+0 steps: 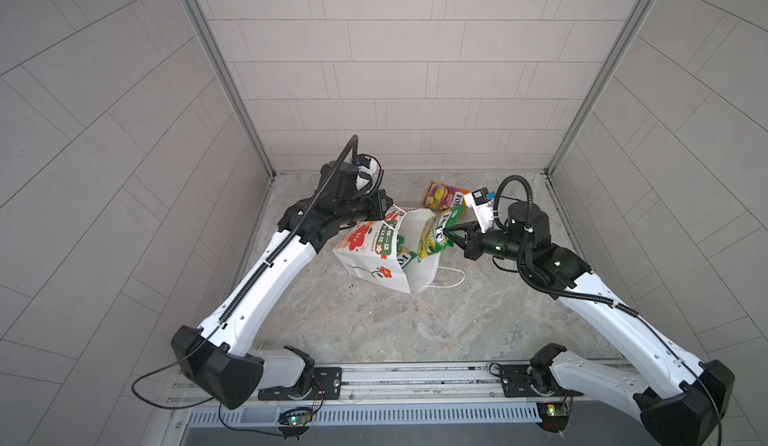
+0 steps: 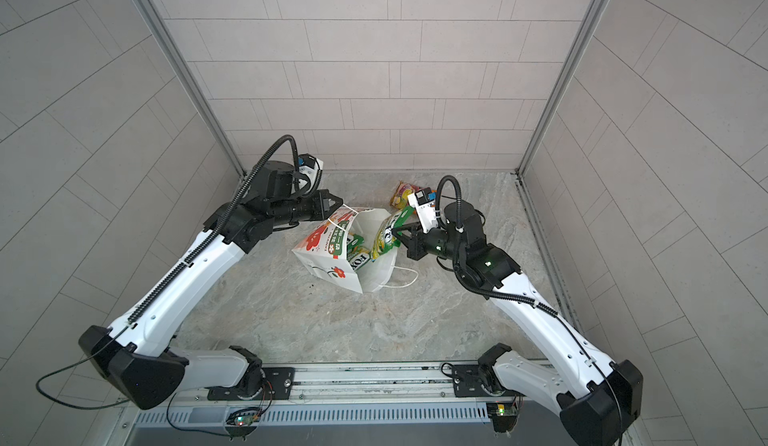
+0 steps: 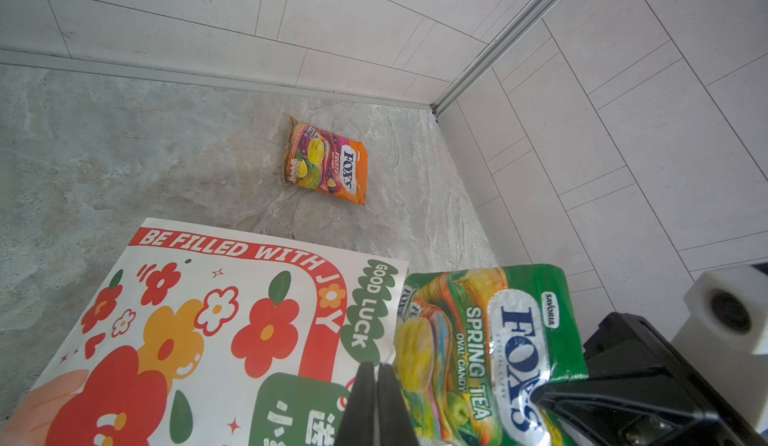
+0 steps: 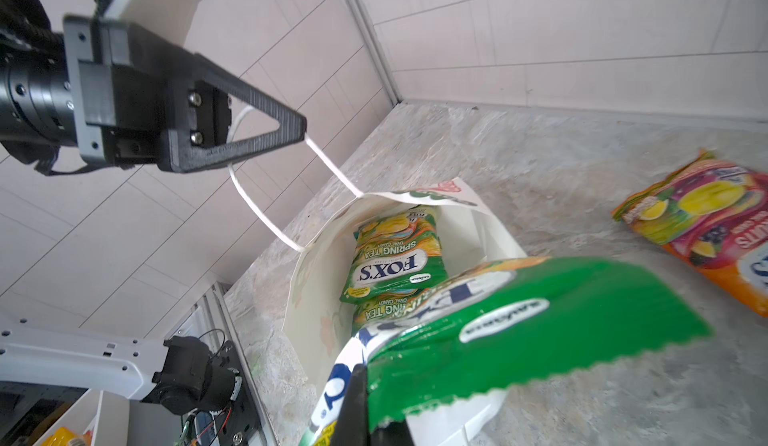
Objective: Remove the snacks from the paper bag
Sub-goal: 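Lift the green pack up out of the bag with the right gripper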
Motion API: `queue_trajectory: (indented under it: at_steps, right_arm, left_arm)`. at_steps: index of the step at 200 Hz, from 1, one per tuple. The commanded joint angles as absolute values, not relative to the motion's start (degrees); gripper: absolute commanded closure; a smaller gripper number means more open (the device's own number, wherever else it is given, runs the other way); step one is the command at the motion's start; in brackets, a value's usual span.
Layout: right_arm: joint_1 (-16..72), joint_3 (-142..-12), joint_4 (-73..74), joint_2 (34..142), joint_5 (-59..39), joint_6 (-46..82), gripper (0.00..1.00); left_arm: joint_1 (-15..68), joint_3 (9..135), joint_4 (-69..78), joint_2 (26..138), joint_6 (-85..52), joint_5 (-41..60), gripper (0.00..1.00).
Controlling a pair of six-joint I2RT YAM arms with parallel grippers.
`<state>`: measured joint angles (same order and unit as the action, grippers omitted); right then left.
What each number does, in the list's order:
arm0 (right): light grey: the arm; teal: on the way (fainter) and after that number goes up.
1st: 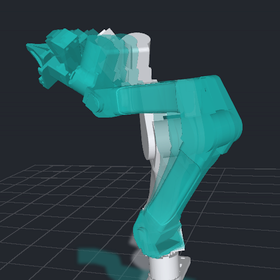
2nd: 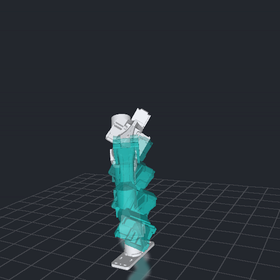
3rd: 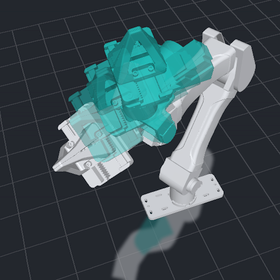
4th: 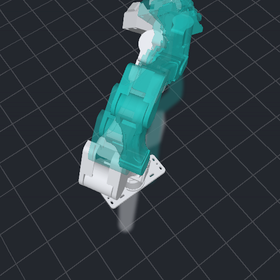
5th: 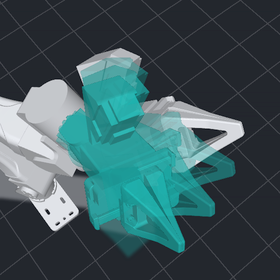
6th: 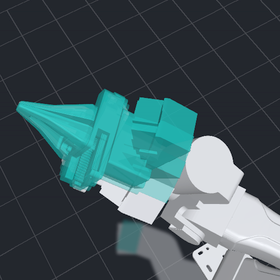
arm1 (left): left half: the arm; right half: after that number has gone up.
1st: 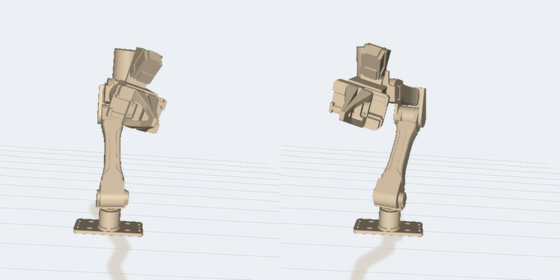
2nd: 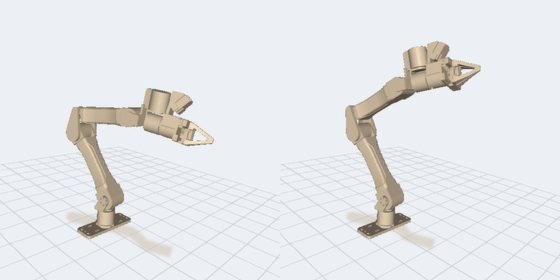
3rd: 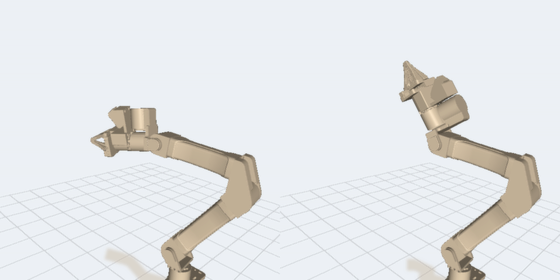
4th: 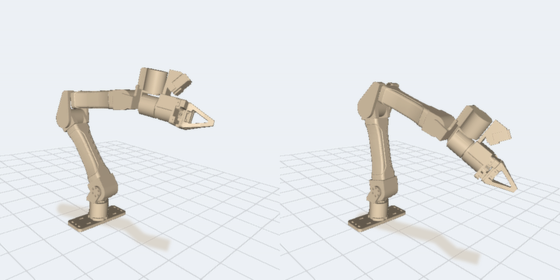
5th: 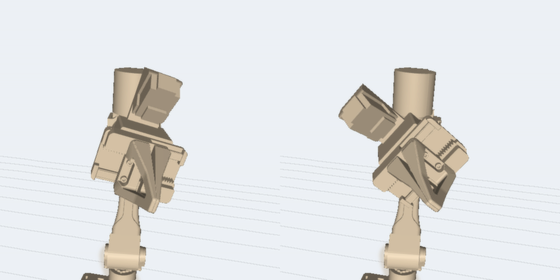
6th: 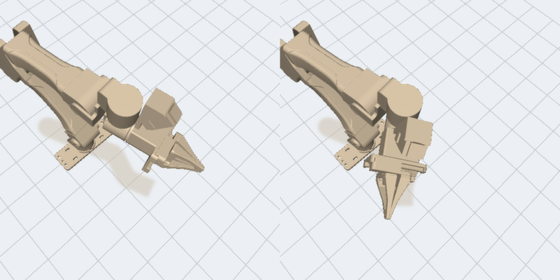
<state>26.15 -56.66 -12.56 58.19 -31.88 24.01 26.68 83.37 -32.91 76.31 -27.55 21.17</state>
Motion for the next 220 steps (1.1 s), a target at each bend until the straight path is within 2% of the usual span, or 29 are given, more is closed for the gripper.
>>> queue_trajectory:
  at_steps: [1,64,108,151,220]
  right_arm:
    - [22.81,-58.88,-12.07,55.24,-30.33,24.41,1.00]
    - [10.92,-61.84,-17.25,53.03,-31.44,24.20,1.00]
    - [3.85,-62.36,-19.25,56.02,-32.34,23.34,1.00]
    - [0.18,-63.34,-18.40,64.89,-31.13,20.16,1.00]
    - [-0.18,-69.81,-13.41,83.11,-30.51,18.28,1.00]
  left_arm:
    - [26.94,84.99,-31.90,76.20,-27.36,20.82,1.00]
    - [26.89,84.73,-31.90,75.84,-27.07,20.99,1.00]
    - [26.92,84.65,-31.90,75.58,-27.07,21.11,1.00]
    - [26.98,84.46,-31.90,75.36,-27.07,21.31,1.00]
    - [26.98,83.94,-31.90,75.32,-26.83,21.35,1.00]
